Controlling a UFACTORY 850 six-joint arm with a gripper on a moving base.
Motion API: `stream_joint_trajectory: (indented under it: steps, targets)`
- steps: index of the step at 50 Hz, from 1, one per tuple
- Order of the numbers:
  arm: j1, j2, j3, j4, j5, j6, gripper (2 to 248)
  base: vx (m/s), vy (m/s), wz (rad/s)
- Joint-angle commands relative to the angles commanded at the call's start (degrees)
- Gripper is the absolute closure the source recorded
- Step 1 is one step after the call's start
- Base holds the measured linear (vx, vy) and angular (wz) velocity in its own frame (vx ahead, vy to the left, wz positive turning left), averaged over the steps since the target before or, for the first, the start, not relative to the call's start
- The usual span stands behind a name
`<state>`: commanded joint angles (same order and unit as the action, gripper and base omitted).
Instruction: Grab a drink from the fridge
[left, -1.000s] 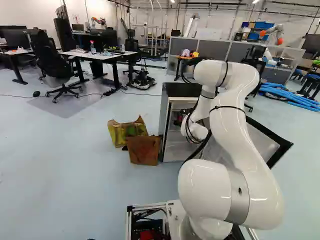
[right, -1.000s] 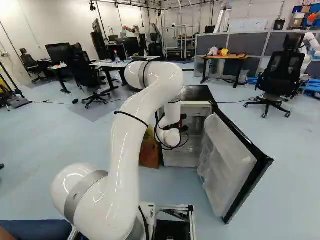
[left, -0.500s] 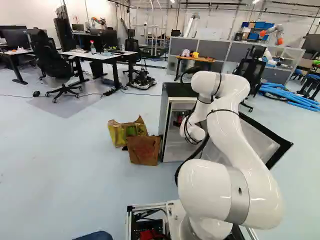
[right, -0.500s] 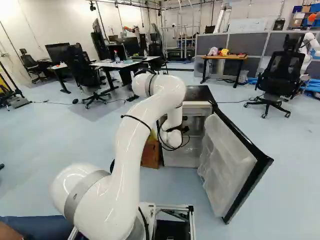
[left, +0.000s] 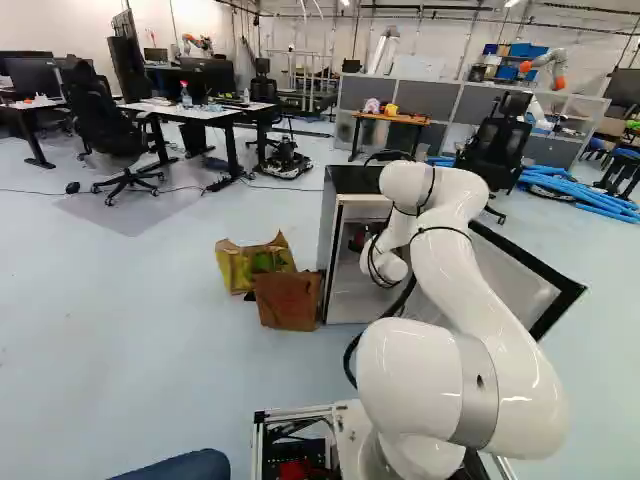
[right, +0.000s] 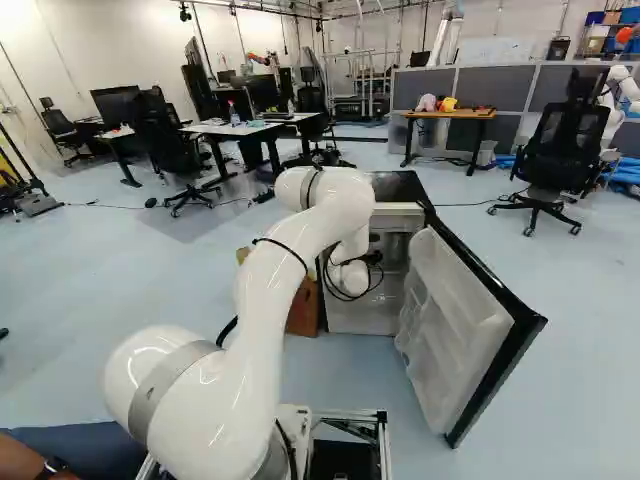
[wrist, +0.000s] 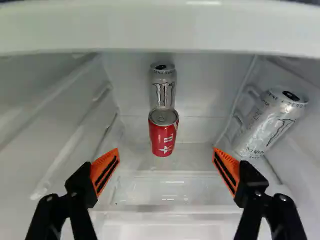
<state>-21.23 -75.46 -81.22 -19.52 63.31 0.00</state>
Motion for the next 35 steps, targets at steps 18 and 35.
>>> stream_joint_trajectory:
  steps: [18, 35]
  targets:
    - [0.07, -0.82, -1.49, 0.00, 0.00, 0.00, 3, 0.000, 0.000, 0.000]
    - [0.07, -1.84, -2.30, 0.00, 0.00, 0.00, 3, 0.000, 0.000, 0.000]
